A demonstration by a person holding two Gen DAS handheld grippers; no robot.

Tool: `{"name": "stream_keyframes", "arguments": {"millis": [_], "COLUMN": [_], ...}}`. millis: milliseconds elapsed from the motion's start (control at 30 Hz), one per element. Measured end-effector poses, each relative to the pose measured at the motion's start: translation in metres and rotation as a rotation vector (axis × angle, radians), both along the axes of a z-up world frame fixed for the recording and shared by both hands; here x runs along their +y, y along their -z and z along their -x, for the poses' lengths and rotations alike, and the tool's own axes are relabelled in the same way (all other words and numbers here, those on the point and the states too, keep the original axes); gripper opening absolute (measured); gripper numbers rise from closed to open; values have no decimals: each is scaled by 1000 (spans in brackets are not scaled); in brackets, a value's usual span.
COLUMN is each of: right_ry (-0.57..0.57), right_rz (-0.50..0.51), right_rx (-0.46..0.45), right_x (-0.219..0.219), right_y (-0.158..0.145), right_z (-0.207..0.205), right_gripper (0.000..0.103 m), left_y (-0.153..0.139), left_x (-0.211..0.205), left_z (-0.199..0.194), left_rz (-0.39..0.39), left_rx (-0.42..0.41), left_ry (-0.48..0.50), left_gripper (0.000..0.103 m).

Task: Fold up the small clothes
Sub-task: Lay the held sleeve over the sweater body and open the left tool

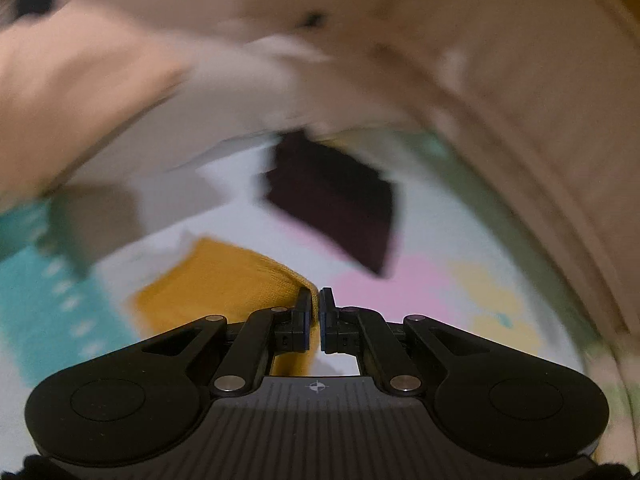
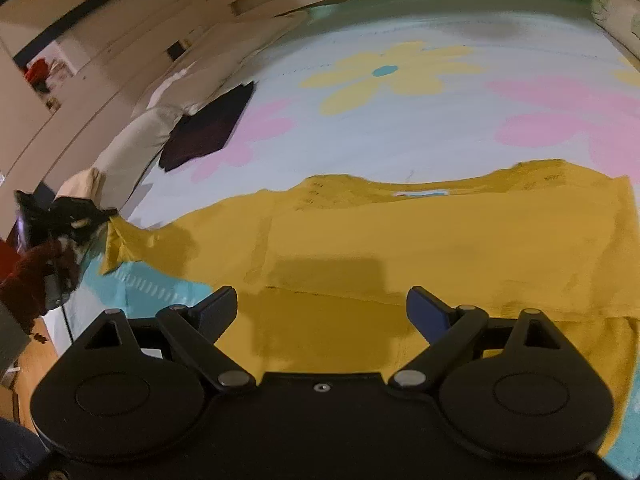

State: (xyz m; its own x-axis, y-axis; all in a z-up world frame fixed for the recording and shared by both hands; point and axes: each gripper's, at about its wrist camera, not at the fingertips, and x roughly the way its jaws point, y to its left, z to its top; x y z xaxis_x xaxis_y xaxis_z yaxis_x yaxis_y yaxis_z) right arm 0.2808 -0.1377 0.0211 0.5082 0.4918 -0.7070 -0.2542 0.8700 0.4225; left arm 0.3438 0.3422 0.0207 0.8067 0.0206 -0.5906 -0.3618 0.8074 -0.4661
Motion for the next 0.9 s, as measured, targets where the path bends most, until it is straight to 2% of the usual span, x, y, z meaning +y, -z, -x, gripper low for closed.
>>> {"name": "stream_keyframes", "arguments": {"millis": [133,267,433,533,567,633,667,700,733,767,900], "right_ry": [29,70,135,168,176,187,189,190,191,190,189], "right_rz": [0,-4,-11,-14,-17,-20,-20,-18,-15,-13,10], "right_rx": [-12,-13,-10,-7,-6,-5,-5,-4,-2,1,8], "right_x": [-13,-30,-55,-66,-69,-74,-76,-77,-77,-77,-72], "right_y": [-2,-2,0,1,1,2,2,3,4,6,12], "right_z": [2,4,1,0,-1,-1,-2,-3,-4,-5,-10], "right_gripper": [93,93,93,93,93,93,93,93,93,93,93], "left_y": [-39,-56,-33,-18,-16,-14,-13,-11,-9,-9,20], "left_x": [-75,-169,-262,-289,-292,-284,-276,-267,-261,-255,-233], "left_z": [-6,-4,0,-1,0,-8,-10,-13,-16,-16,-32], "left_rz": [-104,-172,-108,-104,-119,-119,-106,-104,-120,-146,-249], "left_rx": [-100,-162,-108,-76,-80,-83,-82,-75,-63,-48,106], "left_ry": [211,483,820,957,983,971,944,907,866,831,717], "left_gripper": [4,4,5,5,5,7,8,15,22,22,22]}}
